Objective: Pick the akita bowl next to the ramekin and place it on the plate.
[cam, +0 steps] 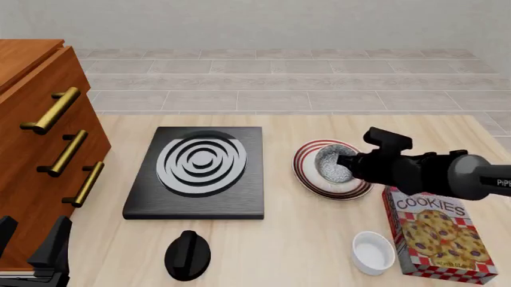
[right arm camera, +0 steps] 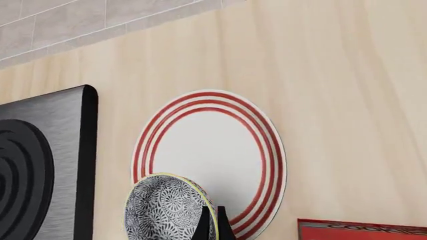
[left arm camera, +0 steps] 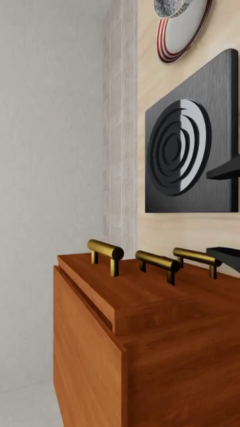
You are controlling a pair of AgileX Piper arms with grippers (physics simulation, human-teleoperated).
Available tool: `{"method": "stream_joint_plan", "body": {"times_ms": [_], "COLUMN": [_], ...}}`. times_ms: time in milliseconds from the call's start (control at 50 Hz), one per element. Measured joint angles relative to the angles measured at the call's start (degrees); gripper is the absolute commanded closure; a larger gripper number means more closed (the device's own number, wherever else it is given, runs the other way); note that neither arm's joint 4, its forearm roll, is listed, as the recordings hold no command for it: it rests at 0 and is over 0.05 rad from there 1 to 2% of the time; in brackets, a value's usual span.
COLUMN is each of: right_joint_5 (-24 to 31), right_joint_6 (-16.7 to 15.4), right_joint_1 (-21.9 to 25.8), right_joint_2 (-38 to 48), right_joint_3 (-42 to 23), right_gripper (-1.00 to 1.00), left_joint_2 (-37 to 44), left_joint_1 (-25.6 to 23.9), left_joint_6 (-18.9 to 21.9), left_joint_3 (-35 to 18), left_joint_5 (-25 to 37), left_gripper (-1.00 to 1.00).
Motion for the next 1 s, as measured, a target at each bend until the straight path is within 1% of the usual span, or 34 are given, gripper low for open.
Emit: {"method": "stream_joint_plan", "body": {"times_ms": [560,1000], "right_joint_5": [-1.1,-2.3], "right_joint_6": [-3.3,-5.2], "right_joint_1": [-2.4,-3.8], "right_joint_2": [6.8,10.8], "right_joint_3": [-4.0,-6.3], "right_gripper": [1.00,1.00], "left_joint_2": [0.0,0.0], "left_joint_1": [0.0,0.0], "left_joint_6": [0.0,0.0], "left_joint_3": [0.0,0.0], "left_joint_5": [0.0,0.0], "left_gripper": [-1.00,-1.00]}}
